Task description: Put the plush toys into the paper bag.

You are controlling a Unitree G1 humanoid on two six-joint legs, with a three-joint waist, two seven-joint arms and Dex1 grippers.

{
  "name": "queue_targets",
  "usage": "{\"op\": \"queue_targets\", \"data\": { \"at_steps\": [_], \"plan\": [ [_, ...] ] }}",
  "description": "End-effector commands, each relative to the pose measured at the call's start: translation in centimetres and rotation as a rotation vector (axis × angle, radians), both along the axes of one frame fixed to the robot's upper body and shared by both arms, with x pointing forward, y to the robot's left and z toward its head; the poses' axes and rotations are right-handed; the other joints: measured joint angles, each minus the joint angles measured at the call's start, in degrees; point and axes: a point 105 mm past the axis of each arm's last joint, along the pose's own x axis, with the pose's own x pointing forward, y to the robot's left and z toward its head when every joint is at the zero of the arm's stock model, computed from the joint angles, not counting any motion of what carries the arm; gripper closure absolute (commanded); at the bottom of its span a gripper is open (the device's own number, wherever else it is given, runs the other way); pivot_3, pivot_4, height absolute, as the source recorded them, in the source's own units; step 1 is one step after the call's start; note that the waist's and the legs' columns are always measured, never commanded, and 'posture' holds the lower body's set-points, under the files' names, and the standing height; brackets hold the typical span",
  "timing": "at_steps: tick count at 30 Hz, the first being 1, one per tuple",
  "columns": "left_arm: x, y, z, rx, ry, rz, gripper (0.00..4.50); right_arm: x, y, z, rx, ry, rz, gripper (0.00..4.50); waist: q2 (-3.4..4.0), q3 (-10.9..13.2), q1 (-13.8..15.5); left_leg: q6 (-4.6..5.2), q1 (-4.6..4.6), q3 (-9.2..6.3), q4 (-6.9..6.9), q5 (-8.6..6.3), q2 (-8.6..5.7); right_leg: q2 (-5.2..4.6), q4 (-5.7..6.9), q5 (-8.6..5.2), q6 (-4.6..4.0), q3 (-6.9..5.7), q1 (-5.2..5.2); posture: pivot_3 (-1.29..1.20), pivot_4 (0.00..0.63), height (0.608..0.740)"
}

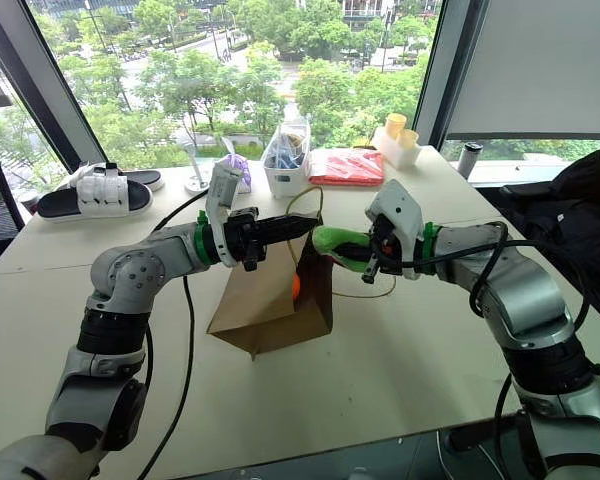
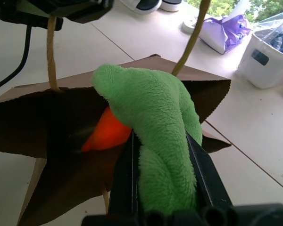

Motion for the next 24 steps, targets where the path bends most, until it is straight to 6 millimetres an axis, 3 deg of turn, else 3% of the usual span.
{"op": "queue_targets", "data": {
  "at_steps": [1, 9, 13, 16, 19, 24],
  "plan": [
    [-0.6, -0.2, 1.4, -0.01, -0.048, -0.035, 4.5, -0.5, 1.1, -0.8, -0.055, -0.009, 0.062, 4.48, 0.0, 0.0, -0.04, 0.0, 0.0, 0.0, -0.02, 0.0, 0.0, 0.0, 0.0, 0.0, 0.0, 0.0, 0.0, 0.0, 0.15, 0.74],
    [-0.8, -0.8, 1.3, -0.011, -0.042, -0.052, 4.5, 0.9, 4.3, -3.1, -0.166, -0.009, 0.214, 4.48, -0.01, 0.0, -0.19, -0.03, 0.0, 0.05, -0.04, 0.02, 0.01, -0.01, 0.01, 0.0, 0.0, 0.01, -0.06, 0.0, 0.15, 0.74],
    [-1.0, -0.9, 1.1, -0.01, -0.038, -0.058, 4.5, 2.0, 6.0, -3.2, -0.195, -0.065, 0.277, 4.48, -0.01, 0.0, -0.2, -0.04, -0.03, 0.03, -0.03, 0.02, 0.01, 0.0, 0.05, 0.01, 0.0, 0.01, -0.12, 0.0, 0.15, 0.74],
    [-1.1, -1.0, 1.0, -0.01, -0.037, -0.051, 4.5, 2.4, 6.4, -4.1, -0.241, -0.093, 0.298, 4.48, -0.01, 0.0, -0.11, -0.05, -0.06, 0.01, -0.05, 0.03, 0.02, 0.0, 0.05, 0.01, -0.01, 0.01, -0.15, 0.0, 0.15, 0.74],
    [-1.1, -0.8, 0.9, -0.016, -0.033, -0.036, 4.5, 2.9, 6.4, -4.5, -0.238, -0.113, 0.28, 3.31, -0.04, -0.02, -0.14, -0.05, -0.06, -0.04, -0.05, 0.03, 0.0, -0.01, 0.05, 0.01, -0.01, 0.0, -0.14, 0.0, 0.15, 0.74],
    [-1.2, -0.6, 0.8, -0.013, -0.029, -0.032, 4.5, 2.7, 6.4, -3.8, -0.188, -0.128, 0.275, 0.88, -0.04, -0.02, -0.16, -0.06, -0.07, -0.04, -0.06, 0.03, 0.01, -0.01, 0.07, 0.02, -0.02, 0.0, -0.16, 0.0, 0.15, 0.74]
  ]
}}
